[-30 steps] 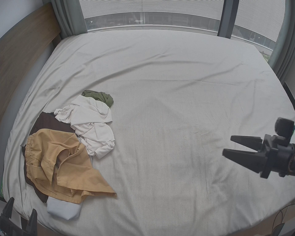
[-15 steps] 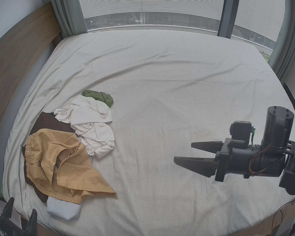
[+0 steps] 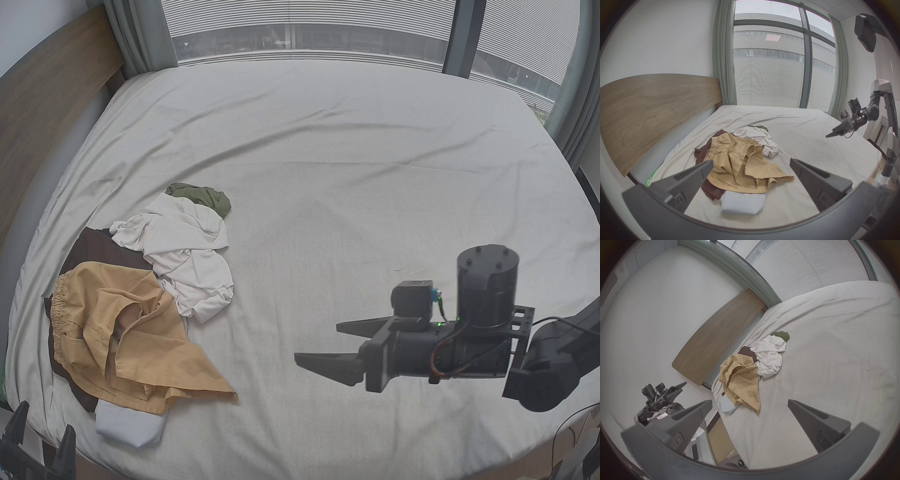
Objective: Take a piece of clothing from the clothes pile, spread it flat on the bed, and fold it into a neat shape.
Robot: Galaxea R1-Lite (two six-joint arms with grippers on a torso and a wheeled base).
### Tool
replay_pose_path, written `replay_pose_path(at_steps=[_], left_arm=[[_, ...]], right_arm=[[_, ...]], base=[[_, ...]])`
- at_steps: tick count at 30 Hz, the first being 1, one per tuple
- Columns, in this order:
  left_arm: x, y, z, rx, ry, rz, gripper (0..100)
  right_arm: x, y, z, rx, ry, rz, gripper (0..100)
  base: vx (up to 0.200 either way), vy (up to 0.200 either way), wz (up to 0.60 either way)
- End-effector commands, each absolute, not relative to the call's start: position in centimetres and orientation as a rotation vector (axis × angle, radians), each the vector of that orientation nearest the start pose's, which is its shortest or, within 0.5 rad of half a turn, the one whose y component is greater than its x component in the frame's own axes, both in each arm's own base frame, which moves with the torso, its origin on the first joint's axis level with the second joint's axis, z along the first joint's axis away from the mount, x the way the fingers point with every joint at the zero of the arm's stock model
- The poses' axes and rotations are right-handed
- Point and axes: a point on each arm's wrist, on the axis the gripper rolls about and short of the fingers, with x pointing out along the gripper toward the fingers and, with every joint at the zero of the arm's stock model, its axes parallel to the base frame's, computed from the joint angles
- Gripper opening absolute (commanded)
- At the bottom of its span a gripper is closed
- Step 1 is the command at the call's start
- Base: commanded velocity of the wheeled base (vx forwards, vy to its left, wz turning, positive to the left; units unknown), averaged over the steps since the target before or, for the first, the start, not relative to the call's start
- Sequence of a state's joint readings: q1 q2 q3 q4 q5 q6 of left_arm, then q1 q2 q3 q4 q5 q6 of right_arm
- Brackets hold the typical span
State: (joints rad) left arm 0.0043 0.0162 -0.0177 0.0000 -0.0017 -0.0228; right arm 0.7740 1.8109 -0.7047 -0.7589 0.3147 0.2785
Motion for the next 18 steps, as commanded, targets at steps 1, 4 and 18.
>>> replay_pose_path(at_steps=[1, 4, 18], left_arm=[[-2.3, 0.0, 7.5, -0.023, 0.000, 0.003, 100], [-2.3, 0.0, 7.5, -0.023, 0.000, 0.003, 100], [-2.3, 0.0, 7.5, -0.025, 0.000, 0.003, 100]], right_arm=[[22.8, 25.0, 10.5, 0.136, 0.572, 1.028, 100], [23.2, 26.6, 9.0, 0.124, 0.585, 1.024, 100], [24.6, 32.2, 4.6, 0.118, 0.669, 1.060, 100]], base=[[0.000, 0.000, 0.00], [0.000, 0.000, 0.00], [0.000, 0.000, 0.00]])
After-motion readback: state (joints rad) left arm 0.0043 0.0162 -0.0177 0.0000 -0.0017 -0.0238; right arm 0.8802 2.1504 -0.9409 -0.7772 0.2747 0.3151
